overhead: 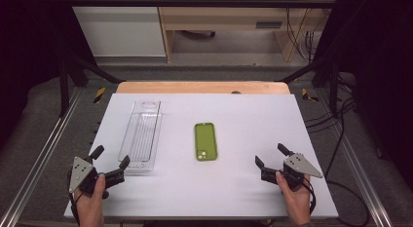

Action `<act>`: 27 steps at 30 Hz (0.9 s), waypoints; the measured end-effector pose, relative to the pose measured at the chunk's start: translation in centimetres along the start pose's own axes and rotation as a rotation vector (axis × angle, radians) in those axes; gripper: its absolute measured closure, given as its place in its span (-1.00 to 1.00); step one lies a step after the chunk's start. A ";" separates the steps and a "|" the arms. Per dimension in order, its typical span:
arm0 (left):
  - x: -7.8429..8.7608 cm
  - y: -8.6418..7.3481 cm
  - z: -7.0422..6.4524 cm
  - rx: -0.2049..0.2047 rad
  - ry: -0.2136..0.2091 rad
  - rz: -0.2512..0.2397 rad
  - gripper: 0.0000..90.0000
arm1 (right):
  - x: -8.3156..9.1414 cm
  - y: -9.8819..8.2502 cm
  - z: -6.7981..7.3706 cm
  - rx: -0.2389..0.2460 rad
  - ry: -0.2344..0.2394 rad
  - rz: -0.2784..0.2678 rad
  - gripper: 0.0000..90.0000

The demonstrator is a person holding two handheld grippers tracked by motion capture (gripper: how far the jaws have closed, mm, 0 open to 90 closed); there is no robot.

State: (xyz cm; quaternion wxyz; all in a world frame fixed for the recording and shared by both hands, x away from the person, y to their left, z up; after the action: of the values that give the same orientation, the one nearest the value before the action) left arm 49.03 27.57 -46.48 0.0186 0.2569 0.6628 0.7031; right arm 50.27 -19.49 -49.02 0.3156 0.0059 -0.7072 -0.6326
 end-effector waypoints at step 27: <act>-0.1 -0.2 -0.7 -0.024 -0.012 0.013 -0.98 | -3.9 2.6 2.1 0.189 0.056 0.311 -0.85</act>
State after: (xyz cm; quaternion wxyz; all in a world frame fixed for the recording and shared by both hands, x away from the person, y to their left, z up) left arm 48.79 26.95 -46.73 0.0211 0.2654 0.6524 0.7096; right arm 53.41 -15.50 -48.35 0.4271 -0.0562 -0.7467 -0.5067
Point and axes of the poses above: each handheld gripper's, and its own axes: x roughly backward along the jaws, y roughly out of its top, z roughly to its left, the point moved 10 cm from there along -x, roughly forward along the jaws, and after that the axes turned 15 degrees about z, right-handed, at the moved point
